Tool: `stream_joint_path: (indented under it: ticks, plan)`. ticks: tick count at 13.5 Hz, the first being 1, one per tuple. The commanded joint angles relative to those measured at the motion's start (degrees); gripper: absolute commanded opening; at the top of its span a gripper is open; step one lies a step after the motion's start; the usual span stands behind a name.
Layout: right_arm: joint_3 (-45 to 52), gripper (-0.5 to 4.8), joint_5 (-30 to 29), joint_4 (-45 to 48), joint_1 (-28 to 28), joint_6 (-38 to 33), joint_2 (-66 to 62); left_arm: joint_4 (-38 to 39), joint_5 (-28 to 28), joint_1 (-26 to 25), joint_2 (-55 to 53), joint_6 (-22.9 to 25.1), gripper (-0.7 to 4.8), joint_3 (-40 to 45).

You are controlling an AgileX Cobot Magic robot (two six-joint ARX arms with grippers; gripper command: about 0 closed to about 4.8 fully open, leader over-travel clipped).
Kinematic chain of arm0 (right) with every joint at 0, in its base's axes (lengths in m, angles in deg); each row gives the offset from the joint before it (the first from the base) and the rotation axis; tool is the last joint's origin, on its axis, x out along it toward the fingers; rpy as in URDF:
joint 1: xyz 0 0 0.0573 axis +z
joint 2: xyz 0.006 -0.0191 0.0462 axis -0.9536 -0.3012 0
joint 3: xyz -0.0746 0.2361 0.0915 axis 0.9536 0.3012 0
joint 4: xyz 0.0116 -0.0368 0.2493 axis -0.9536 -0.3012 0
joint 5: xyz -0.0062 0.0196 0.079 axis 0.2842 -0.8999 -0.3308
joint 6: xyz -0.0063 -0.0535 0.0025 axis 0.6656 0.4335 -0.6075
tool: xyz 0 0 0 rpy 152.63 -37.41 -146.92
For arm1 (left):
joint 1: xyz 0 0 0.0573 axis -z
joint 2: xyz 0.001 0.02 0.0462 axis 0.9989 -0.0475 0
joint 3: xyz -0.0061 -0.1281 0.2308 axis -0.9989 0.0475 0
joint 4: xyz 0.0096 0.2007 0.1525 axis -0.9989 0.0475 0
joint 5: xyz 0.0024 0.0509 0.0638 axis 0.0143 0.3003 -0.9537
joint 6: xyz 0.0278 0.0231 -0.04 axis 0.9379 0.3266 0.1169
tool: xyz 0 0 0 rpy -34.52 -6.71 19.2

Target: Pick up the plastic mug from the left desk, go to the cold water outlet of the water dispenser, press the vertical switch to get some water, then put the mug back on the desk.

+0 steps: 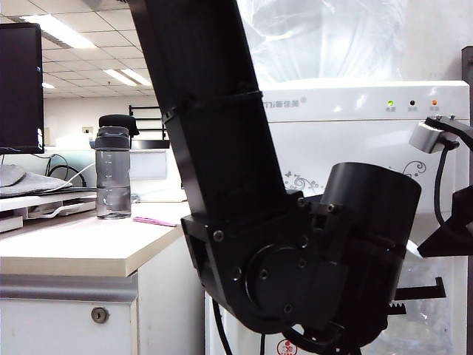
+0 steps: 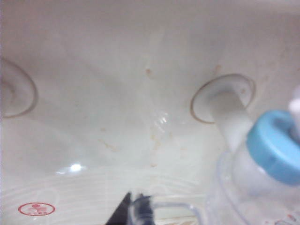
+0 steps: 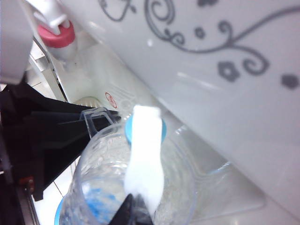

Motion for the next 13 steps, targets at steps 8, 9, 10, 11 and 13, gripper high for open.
stream_joint_path:
  ticks: [8,9,10,11,13]
  plan:
    - [-0.33,-0.01,2.19,-3.28,0.11,-3.56,15.82,-1.60,-0.04,0.17,0.35,-0.07,-0.06,-0.17]
    - [-0.35,-0.01,2.19,-3.96,0.11,-3.65,17.11,-1.60,-0.04,0.17,0.35,-0.07,-0.06,-0.15]
    - [-0.59,-0.01,2.19,-5.11,0.11,-3.65,18.36,-1.60,-0.04,0.17,0.35,-0.07,-0.06,-0.17]
    - [-0.85,-0.01,2.16,-5.68,0.09,-3.65,18.95,-1.60,-0.09,0.17,0.35,-0.07,-0.06,-0.17]
    - [-1.25,-0.01,2.03,-5.95,0.09,-3.76,19.93,-1.62,-0.17,0.17,0.35,-0.07,-0.06,-0.17]
